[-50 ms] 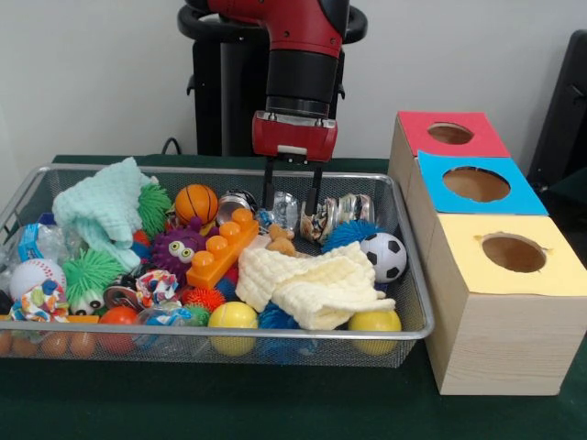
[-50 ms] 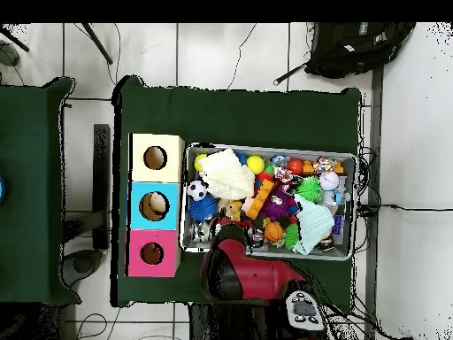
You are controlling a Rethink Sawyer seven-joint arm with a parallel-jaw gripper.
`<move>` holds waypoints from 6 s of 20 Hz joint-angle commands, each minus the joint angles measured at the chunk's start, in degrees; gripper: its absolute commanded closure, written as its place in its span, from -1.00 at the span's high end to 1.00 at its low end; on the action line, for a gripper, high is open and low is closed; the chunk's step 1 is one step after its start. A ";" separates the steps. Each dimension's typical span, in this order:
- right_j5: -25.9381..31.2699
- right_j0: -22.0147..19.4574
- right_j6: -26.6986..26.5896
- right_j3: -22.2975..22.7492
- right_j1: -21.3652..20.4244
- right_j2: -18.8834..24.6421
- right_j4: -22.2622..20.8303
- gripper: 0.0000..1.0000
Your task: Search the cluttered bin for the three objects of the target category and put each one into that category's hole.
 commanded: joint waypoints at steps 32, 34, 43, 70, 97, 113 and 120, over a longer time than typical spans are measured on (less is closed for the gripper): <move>0.50 0.55 8.43 -7.50 6.69 1.00 5.34 1.00; -0.35 0.45 8.48 -8.00 7.41 0.82 5.47 1.00; -2.17 -0.33 8.65 -10.78 11.13 1.25 5.53 1.00; -7.49 0.80 10.45 -10.78 15.31 -0.33 8.18 1.00; -7.02 2.86 10.13 -7.69 13.02 -1.43 10.97 -1.00; 3.73 9.13 10.79 0.87 -1.37 -2.42 14.20 -1.00; 7.43 11.84 10.83 2.23 -5.01 -3.52 16.09 -1.00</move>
